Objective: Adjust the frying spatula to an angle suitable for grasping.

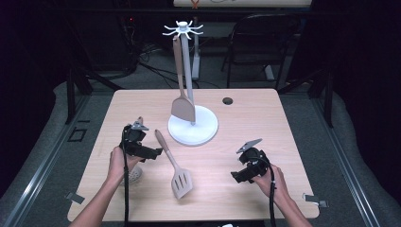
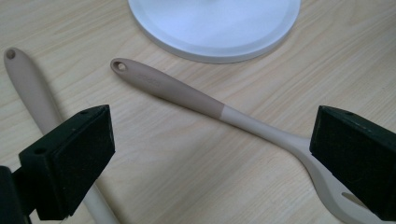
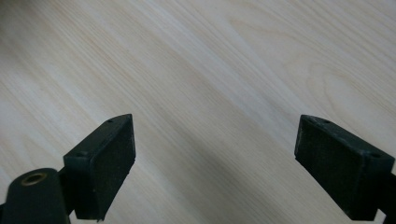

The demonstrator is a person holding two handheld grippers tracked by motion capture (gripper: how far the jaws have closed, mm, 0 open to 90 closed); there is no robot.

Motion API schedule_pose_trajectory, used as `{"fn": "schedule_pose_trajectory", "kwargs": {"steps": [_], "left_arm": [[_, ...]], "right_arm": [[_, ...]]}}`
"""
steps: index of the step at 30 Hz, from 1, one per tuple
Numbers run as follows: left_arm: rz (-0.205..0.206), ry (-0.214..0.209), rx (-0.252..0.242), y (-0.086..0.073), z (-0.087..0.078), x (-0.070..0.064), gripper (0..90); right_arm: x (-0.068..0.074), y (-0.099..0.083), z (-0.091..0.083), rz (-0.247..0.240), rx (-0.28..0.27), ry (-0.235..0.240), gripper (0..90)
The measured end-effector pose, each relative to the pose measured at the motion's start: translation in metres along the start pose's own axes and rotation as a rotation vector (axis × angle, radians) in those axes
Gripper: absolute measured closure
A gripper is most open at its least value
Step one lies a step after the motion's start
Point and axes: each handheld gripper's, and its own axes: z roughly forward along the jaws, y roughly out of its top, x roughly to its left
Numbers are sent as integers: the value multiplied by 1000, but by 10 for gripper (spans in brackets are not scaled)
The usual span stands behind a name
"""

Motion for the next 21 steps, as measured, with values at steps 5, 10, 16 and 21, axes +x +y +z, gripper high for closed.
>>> {"fn": "schedule_pose_trajectory", "kwargs": {"steps": [5,10,16,21], "left_arm": [[7,3,5,0,4,-8,0],[9,15,13,-4,5,-14,0],[3,32,20,-6,8,-15,0],[-26,37,18,-7,10,-12,0]], "right_arm": [[10,3,-2,5,-34,-3,149],[17,9,-10,14,-109,21,368],[30,18,-12,-10,-174,65,735],[48,28,-12,-36,-222,130,895]]}}
